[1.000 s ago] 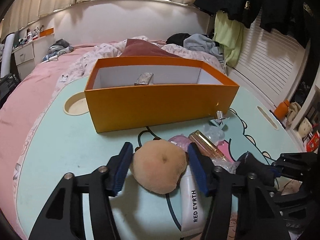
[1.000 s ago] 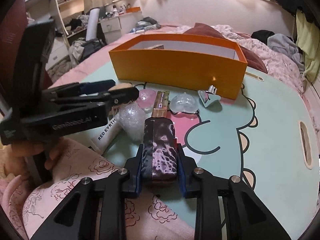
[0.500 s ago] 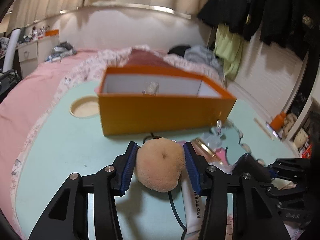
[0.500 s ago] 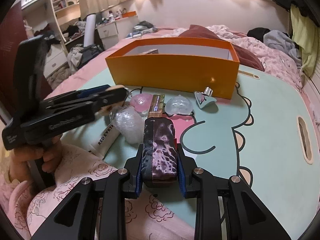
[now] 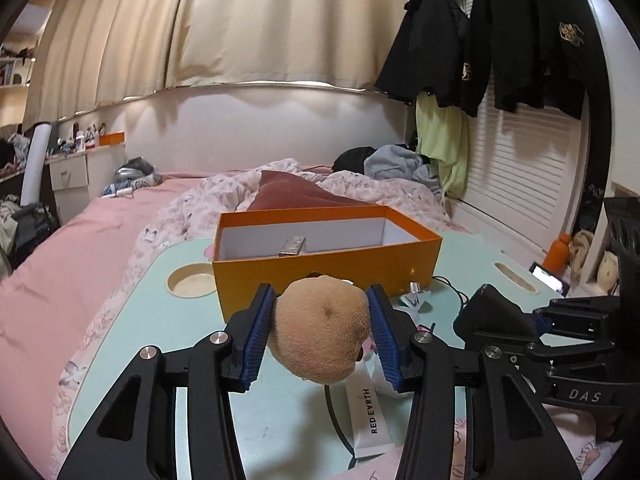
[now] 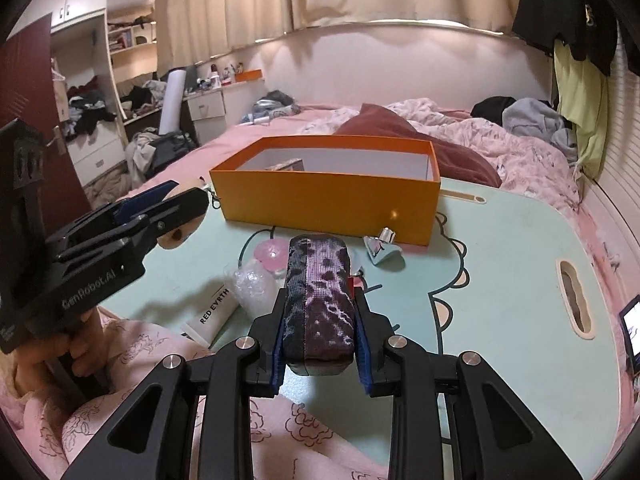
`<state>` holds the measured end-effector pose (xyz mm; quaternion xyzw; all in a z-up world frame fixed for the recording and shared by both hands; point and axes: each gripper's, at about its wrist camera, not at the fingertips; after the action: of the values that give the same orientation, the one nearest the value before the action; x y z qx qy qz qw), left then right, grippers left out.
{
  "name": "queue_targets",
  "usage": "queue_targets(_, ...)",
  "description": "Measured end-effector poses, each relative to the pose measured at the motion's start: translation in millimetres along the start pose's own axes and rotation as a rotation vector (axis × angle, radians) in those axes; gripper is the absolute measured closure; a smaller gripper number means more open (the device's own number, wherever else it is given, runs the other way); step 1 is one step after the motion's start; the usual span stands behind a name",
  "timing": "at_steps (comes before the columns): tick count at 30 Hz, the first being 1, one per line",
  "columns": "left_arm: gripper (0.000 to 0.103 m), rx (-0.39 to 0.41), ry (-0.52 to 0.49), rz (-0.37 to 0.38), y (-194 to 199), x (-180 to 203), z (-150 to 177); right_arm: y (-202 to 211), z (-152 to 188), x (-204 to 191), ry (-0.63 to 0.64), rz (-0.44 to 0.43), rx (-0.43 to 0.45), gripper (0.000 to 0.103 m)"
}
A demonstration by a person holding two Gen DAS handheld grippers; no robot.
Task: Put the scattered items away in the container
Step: 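Carry the tan plush into the box with the left gripper while the right carries the black case in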
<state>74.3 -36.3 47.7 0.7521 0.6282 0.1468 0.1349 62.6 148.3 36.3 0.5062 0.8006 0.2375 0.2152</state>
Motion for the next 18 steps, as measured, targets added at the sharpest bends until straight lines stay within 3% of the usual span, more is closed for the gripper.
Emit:
queue_targets(9, 0.055, -0.028, 0.002, -0.001, -6.8, -1.5, -6.0, -1.6, -9.4, 3.8, 0.002, 0.006, -0.006, 0.077)
queue_targets(18, 0.055, -0.056, 0.009, 0.007, -20.5, -9.0, -36.9, -4.5, -57.3, 14.5, 0.0, 0.025, 0.07, 0.077)
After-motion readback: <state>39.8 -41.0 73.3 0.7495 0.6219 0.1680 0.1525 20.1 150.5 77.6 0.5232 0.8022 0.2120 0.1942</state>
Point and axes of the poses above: each gripper's, at about its wrist camera, not at the fingertips, and y roughly against the way its jaws point, x to its right, z to its underside, and after that the axes turned 2 degrees about -z, right-handed
